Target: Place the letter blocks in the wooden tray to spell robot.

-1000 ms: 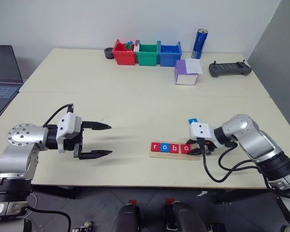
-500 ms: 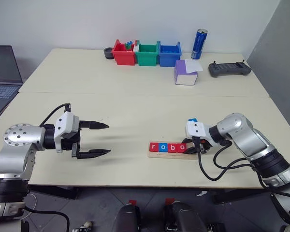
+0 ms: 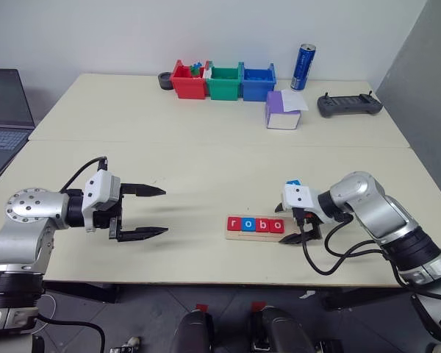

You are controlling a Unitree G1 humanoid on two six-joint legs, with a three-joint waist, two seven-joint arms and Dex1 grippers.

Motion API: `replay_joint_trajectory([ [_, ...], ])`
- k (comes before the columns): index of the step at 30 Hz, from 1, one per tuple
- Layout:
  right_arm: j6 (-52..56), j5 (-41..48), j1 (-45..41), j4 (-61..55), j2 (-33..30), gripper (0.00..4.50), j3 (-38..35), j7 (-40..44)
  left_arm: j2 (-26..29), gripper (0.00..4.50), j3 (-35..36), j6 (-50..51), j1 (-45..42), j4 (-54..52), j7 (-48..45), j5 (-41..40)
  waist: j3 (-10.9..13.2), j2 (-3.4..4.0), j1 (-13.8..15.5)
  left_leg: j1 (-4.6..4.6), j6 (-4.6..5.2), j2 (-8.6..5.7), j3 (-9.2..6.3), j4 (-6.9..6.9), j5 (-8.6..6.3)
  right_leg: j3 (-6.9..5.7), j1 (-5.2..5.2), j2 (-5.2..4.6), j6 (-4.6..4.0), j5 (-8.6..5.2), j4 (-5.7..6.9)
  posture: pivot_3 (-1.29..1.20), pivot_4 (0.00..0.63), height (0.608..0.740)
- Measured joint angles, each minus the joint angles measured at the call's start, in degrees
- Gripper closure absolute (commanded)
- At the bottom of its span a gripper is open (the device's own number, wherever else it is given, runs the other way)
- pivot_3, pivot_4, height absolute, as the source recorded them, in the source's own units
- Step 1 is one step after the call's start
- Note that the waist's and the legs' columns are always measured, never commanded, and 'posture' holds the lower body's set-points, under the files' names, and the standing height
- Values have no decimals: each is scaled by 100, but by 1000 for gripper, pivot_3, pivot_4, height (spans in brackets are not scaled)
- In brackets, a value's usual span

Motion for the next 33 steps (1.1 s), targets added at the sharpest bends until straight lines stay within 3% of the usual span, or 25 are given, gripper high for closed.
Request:
replay_joint_trajectory([
  [4,216,276,-295,17,-50,17,-562,-225,0,0,0,-5,-34,13,-3,1,0,-1,0,0,0,0,-1,0,0,0,1,0,0,0,0,0,150,740],
  [8,890,247,-520,619,279,17,-1259,-1491,1,0,2,-6,-41,18,-3,0,-4,-5,0,2,-20,1,1,-1,12,1,2,-1,-2,1,0,0,150,740],
  [13,1614,120,-226,701,543,17,-1363,-2456,2,0,2,-6,-41,18,-3,0,-3,-4,0,-1,-22,-1,2,-4,13,3,-1,-2,-6,-1,-1,0,150,740],
  [23,2810,158,80,443,1800,17,-2207,-4610,2,0,2,-16,-75,52,-14,3,-4,-4,-22,-1,-22,-1,3,-6,13,5,0,-2,-5,-1,2,0,150,740],
  [26,3017,161,340,321,1992,595,-2240,-4961,2,0,2,-17,-87,62,-13,3,-4,-3,-22,-2,-20,-2,3,-7,12,6,-2,-2,-5,-1,2,0,150,740],
  [33,3301,173,423,6,2376,3026,-2252,-5514,2,0,-1,-26,-175,217,-53,6,-7,-4,-25,2,-1,0,2,-5,1,5,0,-1,-4,-1,5,0,150,740],
])
